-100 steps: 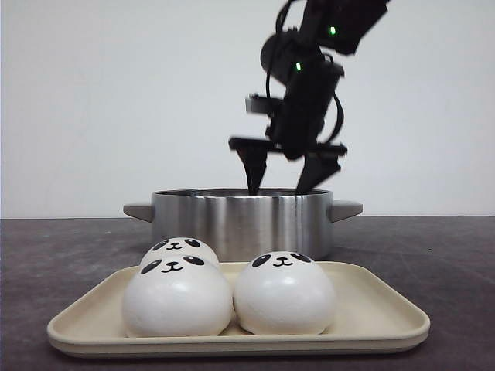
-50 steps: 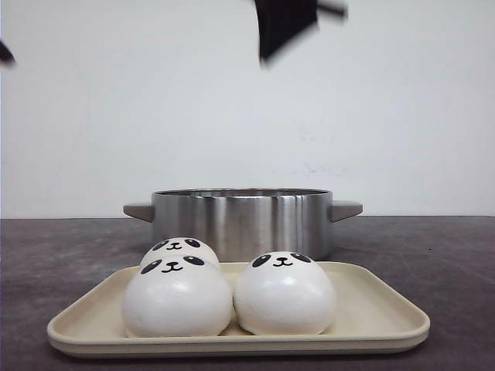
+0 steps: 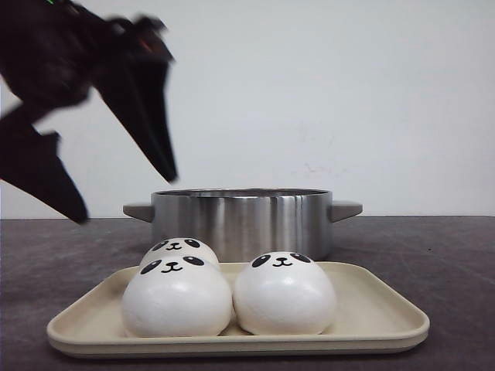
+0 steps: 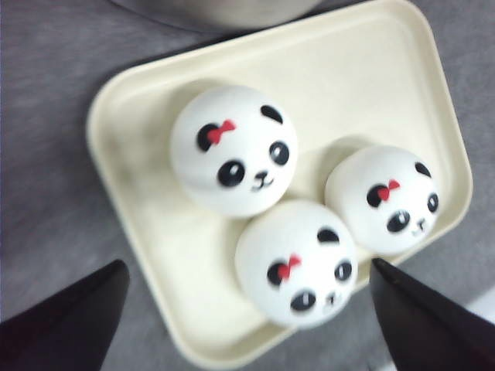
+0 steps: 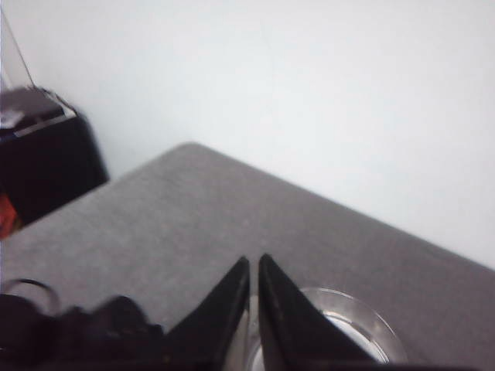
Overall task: Steam buns
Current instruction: 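Move the left gripper down over the farther panda bun nearest it, then close the left gripper on the panda bun and lift it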
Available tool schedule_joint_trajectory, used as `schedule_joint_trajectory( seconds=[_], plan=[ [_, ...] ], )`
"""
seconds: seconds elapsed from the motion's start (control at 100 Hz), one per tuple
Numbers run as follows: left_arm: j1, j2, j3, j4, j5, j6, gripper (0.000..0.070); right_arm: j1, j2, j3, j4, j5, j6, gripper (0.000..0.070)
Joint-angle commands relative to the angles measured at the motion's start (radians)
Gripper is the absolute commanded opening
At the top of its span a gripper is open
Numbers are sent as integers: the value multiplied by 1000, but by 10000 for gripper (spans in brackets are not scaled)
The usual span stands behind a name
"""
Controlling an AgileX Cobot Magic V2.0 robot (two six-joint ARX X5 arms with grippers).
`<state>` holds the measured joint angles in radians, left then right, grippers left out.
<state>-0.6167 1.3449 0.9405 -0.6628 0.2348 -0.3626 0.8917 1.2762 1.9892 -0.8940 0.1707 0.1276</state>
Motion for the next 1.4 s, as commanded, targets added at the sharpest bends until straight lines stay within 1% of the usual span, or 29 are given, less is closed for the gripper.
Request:
schedule_joint_trajectory(
  seconds=[0.0,0.16,0.33,0.5,0.6,0.68,0.73,0.78,0.84,0.96,0.99,1.02,1.05,1.13,1.17,1.2,1.39],
  plan=[
    [-10,45,23,39,-3,-24,599,20,0,24,-3,19,16,13],
    [-16,123,35,106,-5,-31,598,30,-39,24,-30,22,38,13],
    [-26,192,35,154,-53,-31,598,30,-57,24,-74,23,68,13],
    [-42,251,37,196,-64,-31,596,30,-57,24,-89,21,79,13],
    [-53,266,37,212,-89,-32,596,30,-57,24,-88,22,79,13],
    [-55,266,37,216,-115,-34,576,30,-57,24,-88,22,79,13],
    [-58,266,37,215,-145,-35,539,30,-57,24,-88,22,78,13],
    [-59,266,37,215,-172,-35,537,30,-56,24,-90,22,78,13],
    [-59,267,37,217,-187,-35,537,30,-56,24,-96,22,78,13],
    [-59,277,37,221,-187,-35,531,30,-56,24,-116,22,78,13],
    [-59,279,37,216,-187,-35,497,30,-56,24,-121,22,78,13],
    [-59,283,37,211,-187,-35,440,30,-56,24,-126,22,78,13],
    [-59,286,37,207,-187,-35,366,30,-56,24,-128,22,78,13],
    [-59,289,37,203,-187,-35,144,30,-56,24,-132,22,78,13],
    [-59,289,37,206,-187,-35,53,30,-56,24,-132,22,78,13],
    [-59,289,37,208,-187,-35,0,30,-56,24,-132,22,78,13],
    [-59,289,42,212,-187,-35,0,30,-56,24,-134,22,79,13]
  ],
)
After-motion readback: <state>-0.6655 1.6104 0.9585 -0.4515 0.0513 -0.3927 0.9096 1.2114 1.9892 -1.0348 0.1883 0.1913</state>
